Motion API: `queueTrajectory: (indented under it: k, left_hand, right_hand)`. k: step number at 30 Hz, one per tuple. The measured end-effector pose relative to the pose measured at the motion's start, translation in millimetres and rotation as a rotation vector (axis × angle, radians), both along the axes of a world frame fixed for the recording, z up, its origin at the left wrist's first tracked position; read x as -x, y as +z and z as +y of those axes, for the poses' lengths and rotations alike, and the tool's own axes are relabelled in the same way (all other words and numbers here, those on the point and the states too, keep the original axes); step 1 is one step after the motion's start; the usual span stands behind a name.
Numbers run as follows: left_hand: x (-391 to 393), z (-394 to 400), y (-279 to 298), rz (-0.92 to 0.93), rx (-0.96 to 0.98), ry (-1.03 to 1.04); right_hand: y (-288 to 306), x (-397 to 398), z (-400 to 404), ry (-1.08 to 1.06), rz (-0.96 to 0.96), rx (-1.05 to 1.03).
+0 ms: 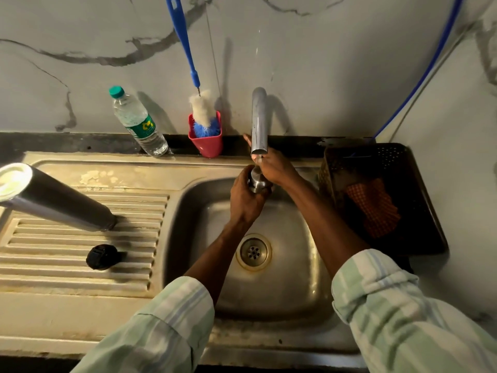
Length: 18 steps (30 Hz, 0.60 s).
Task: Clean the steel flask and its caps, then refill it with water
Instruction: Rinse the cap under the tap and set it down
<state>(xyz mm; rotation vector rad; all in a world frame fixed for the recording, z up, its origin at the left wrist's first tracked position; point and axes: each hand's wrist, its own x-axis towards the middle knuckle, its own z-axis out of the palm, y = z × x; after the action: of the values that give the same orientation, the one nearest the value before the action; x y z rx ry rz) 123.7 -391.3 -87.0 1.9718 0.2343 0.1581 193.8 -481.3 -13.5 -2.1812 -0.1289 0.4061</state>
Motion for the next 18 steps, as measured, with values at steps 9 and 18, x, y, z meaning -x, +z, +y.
queueTrajectory:
  k: [9, 18]
  left_hand:
    - [4, -2, -2, 0.029, 0.08, 0.011]
    - [24, -1, -9, 0.01, 0.035, 0.022]
  right_hand:
    - [-5, -4, -4, 0.079, 0.037, -0.019]
    - [-18, -8, -1, 0.111, -0.07, 0.136]
